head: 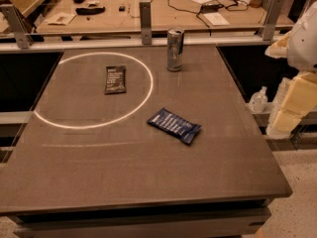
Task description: Pick rxbar blueberry
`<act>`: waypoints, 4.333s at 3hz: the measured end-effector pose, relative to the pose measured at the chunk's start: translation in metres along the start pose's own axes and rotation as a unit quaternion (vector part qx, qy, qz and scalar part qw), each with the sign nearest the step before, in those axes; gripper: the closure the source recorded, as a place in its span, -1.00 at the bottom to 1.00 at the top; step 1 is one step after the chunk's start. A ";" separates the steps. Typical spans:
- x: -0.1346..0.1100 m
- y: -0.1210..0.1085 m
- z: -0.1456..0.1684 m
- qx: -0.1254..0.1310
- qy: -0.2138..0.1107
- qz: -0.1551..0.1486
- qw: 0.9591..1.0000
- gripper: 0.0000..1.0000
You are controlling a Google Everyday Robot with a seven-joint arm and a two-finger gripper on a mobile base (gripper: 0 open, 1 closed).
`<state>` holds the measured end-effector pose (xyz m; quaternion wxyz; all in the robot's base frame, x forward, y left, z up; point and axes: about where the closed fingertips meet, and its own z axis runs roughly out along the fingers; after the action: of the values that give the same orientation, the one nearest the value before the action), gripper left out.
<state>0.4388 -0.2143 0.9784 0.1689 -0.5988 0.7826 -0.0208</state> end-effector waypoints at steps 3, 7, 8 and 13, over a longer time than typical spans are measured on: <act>-0.038 0.032 0.023 0.006 -0.041 0.053 0.998 -1.00; -0.053 -0.007 0.108 0.047 -0.100 0.169 0.980 -1.00; -0.054 0.002 0.117 0.022 -0.075 0.175 0.981 -1.00; -0.098 0.055 0.124 -0.054 -0.088 0.228 0.968 -1.00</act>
Offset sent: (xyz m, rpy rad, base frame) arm -0.0075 0.0546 -0.0275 0.1215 0.0330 -0.0882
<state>0.4458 -0.0856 0.8719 0.2045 -0.4126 0.8804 0.1131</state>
